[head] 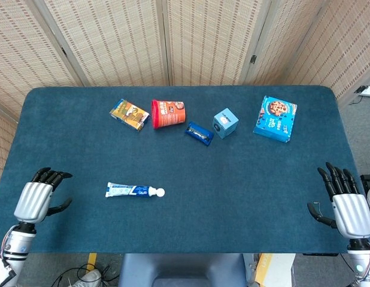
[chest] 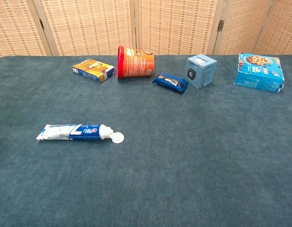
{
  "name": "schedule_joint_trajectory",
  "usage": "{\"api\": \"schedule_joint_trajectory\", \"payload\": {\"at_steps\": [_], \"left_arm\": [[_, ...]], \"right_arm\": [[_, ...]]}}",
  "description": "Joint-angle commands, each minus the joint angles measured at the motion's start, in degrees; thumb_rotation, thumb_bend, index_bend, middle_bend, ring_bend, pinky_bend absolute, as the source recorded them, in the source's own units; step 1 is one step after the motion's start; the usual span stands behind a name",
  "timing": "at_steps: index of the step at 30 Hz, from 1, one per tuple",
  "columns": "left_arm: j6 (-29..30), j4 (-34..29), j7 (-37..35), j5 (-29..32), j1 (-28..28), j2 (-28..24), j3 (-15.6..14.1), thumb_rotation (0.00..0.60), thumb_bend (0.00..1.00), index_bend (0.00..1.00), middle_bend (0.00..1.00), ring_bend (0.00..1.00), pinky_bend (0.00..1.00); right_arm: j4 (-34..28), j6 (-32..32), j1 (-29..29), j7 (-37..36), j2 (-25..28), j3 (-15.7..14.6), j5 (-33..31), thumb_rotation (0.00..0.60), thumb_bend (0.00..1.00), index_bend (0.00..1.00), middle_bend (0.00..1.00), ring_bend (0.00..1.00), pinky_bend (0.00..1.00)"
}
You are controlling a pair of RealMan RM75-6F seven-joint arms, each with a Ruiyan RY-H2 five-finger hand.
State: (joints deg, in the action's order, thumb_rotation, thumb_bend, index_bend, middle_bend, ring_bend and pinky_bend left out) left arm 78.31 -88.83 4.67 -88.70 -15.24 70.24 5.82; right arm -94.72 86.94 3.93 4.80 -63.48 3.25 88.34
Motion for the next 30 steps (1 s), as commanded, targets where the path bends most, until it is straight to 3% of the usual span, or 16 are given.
{"api": "schedule_joint_trajectory", "payload": {"at_steps": [1, 12, 30], "left_arm": [[-4.11, -0.58, 1.79, -0.34, -3.34, 0.99, 0.54, 0.600, 0.26, 0.31, 0.38, 0.30, 0.22], [-13.95, 1.66, 6.99, 2.41, -11.01, 7.50, 1.23, 0.600, 0.25, 0.24, 0.37, 0.27, 0.21], [-21.74, 9.60, 13.40, 9.28, -17.23, 19.20, 0.96, 0.600, 0.26, 0.31, 0.36, 0.30, 0.22]], "right_arm": [[0.18, -0.01, 0.10, -0.28, 0.00, 0.11, 0.05, 0.455, 0.36, 0.00, 0.00, 0.00, 0.00], [0.66, -0.57, 0.43, -1.18, 0.04, 0.33, -0.21, 0.453, 0.36, 0.00, 0.00, 0.00, 0.00], [2.01, -1.23, 0.77, -2.53, -0.71, 0.56, -0.84, 0.451, 0.36, 0.00, 0.00, 0.00, 0.00]]}}
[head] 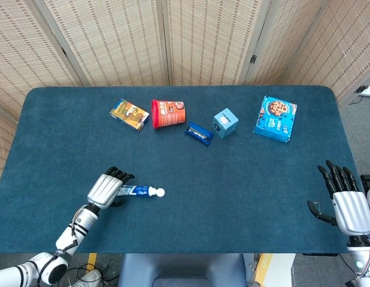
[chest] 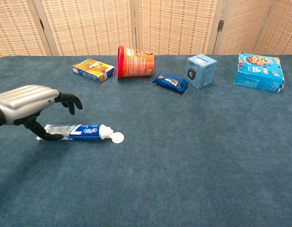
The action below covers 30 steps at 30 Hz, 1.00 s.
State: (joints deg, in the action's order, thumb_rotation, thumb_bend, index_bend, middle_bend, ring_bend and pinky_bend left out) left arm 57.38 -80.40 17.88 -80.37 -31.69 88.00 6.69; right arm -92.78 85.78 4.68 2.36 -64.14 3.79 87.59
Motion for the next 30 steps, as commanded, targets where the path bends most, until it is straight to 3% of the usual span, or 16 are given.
{"api": "schedule_joint_trajectory", "payload": {"at_steps": [1, 10, 30], "left_arm": [[-0.82, 1.74, 0.07, 0.99, -0.96, 2.00, 0.05, 0.600, 0.26, 0.32, 0.36, 0.31, 0.22], [-0.40, 6.94, 1.48, 1.66, -2.08, 5.75, -0.44, 0.600, 0.27, 0.39, 0.40, 0.38, 0.25], [-2.69, 6.78, 2.56, 5.53, -3.61, 5.66, -0.72, 0.600, 0.38, 0.44, 0.44, 0.42, 0.26]], "right_arm": [[0.10, -0.13, 0.03, -0.15, -0.06, 0.02, -0.15, 0.451, 0.36, 0.00, 0.00, 0.00, 0.00], [0.24, -0.17, 0.01, -0.25, -0.09, 0.05, -0.36, 0.453, 0.36, 0.00, 0.00, 0.00, 0.00], [0.57, -0.37, -0.08, -0.58, -0.36, -0.01, -0.83, 0.454, 0.36, 0.00, 0.00, 0.00, 0.00]]}}
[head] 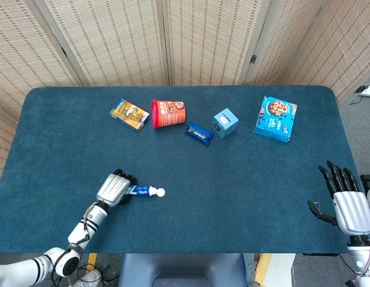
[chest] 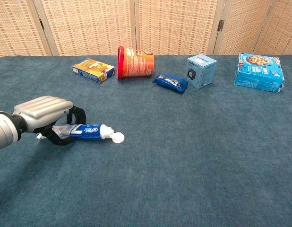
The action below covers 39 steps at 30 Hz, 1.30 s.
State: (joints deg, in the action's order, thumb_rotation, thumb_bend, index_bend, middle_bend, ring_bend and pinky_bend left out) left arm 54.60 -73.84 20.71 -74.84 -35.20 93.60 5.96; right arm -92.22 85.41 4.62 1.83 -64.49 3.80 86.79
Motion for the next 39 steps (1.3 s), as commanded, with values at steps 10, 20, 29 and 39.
{"api": "schedule_joint_trajectory", "payload": {"at_steps": [10, 20, 29, 39], "left_arm": [[1.39, 3.92, -7.22, -3.70, -1.15, 0.36, -0.25, 0.600, 0.48, 0.62, 0.64, 0.60, 0.35], [4.93, 3.84, -19.46, -10.90, -3.40, -4.07, 0.10, 0.600, 0.55, 0.70, 0.73, 0.66, 0.46], [9.32, -0.68, -30.42, -18.12, -6.99, -9.32, 0.97, 0.600, 0.58, 0.72, 0.78, 0.70, 0.51], [8.15, -7.31, -36.54, -19.43, -11.04, -12.24, 2.25, 0.600, 0.59, 0.73, 0.79, 0.70, 0.51]], "right_arm": [[-0.19, 0.02, 0.05, -0.01, -0.01, -0.09, 0.32, 0.453, 0.36, 0.00, 0.00, 0.00, 0.00], [-3.66, -2.12, 4.58, -1.82, 0.88, 0.86, 6.00, 0.454, 0.36, 0.00, 0.00, 0.00, 0.00], [-7.63, -8.93, 12.95, -1.08, 0.48, 3.72, 9.41, 0.454, 0.36, 0.00, 0.00, 0.00, 0.00], [-8.88, -16.57, 22.28, 4.03, -4.63, 7.60, 8.67, 0.454, 0.19, 0.00, 0.00, 0.00, 0.00]]}}
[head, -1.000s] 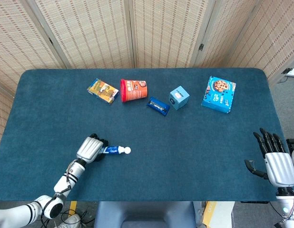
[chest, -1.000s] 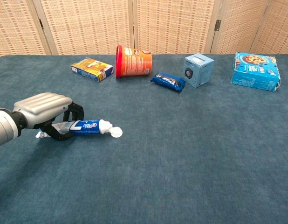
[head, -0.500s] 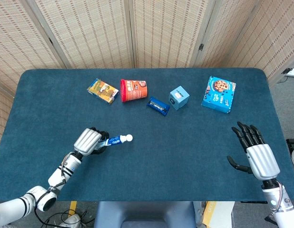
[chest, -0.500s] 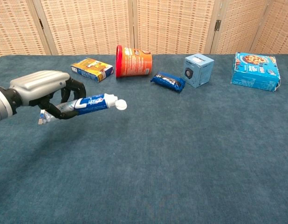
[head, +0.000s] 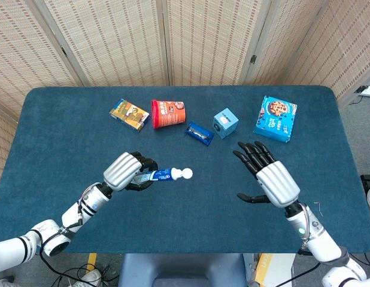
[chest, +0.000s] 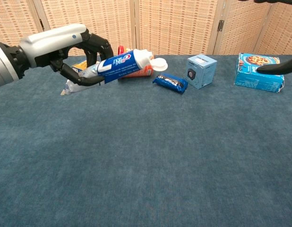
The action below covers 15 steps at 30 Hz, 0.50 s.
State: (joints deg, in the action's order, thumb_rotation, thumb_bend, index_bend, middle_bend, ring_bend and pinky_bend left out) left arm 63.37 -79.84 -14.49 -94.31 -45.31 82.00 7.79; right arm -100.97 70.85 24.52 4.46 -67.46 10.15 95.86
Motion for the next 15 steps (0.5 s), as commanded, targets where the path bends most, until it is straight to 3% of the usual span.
{"api": "schedule_joint_trajectory", "payload": {"at_steps": [1, 15], "left_arm": [[-0.88, -1.83, -1.99, 0.14, -1.25, -0.87, 0.53, 0.600, 0.59, 0.73, 0.79, 0.70, 0.51], [-0.43, -6.01, -6.94, -0.69, -3.05, -3.60, 0.13, 0.600, 0.59, 0.74, 0.80, 0.71, 0.51]], "right_arm": [[0.01, -2.53, 3.18, 1.69, -2.20, 1.60, -0.51, 0.454, 0.19, 0.00, 0.00, 0.00, 0.00], [2.86, -6.10, 11.44, 4.09, -8.09, 4.76, -2.46, 0.454, 0.19, 0.00, 0.00, 0.00, 0.00]]}}
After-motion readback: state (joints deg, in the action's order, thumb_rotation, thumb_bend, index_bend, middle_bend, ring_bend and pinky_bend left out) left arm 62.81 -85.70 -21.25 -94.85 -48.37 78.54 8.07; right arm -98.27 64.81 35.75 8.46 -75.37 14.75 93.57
